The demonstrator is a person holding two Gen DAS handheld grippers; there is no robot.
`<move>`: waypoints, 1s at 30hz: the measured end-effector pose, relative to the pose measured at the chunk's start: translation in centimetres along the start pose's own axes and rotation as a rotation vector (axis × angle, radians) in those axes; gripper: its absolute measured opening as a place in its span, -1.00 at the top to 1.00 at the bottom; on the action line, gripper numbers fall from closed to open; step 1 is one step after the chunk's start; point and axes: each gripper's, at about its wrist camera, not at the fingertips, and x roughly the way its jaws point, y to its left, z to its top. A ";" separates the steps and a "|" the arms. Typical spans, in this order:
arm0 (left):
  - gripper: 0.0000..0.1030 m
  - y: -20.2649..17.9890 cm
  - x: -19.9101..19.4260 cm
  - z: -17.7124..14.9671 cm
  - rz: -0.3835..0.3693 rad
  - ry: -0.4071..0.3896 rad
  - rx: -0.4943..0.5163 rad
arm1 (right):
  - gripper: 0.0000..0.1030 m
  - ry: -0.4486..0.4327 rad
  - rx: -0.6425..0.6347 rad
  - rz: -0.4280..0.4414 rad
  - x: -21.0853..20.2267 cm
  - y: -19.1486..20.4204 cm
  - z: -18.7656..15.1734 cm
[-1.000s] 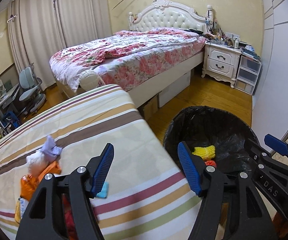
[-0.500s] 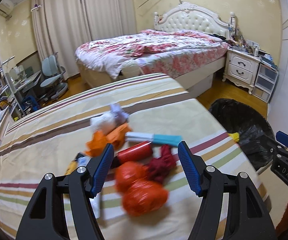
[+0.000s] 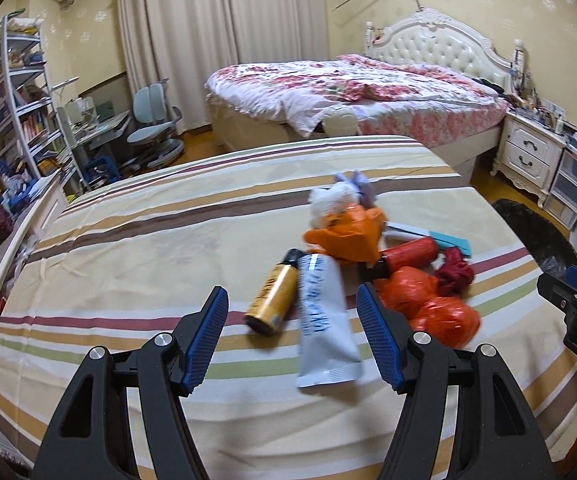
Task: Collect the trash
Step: 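Move both tools from the bin back over the trash pile, then grasp the dark red crumpled bag with the right tool and lift it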
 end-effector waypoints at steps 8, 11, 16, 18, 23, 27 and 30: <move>-0.26 2.8 0.7 -0.6 0.045 0.007 -0.039 | -0.02 0.029 -0.051 0.068 1.7 3.5 1.2; -0.26 3.4 0.9 -1.0 0.048 0.014 -0.049 | -0.02 0.042 -0.066 0.085 2.5 4.5 1.6; -0.26 3.8 1.1 -1.2 0.044 0.022 -0.056 | -0.03 0.067 -0.085 0.090 3.6 5.6 1.7; -0.26 3.9 1.1 -1.2 0.045 0.022 -0.056 | -0.06 0.072 -0.089 0.089 3.6 5.6 1.7; -0.26 4.0 1.3 -1.3 0.045 0.027 -0.060 | -0.12 0.074 -0.085 0.043 3.4 4.6 1.6; -0.26 4.1 1.4 -1.4 0.045 0.029 -0.059 | -0.12 0.085 -0.066 0.009 3.7 3.1 1.3; -0.26 4.1 1.5 -1.4 0.046 0.029 -0.058 | -0.12 0.086 -0.051 -0.002 3.5 2.4 1.2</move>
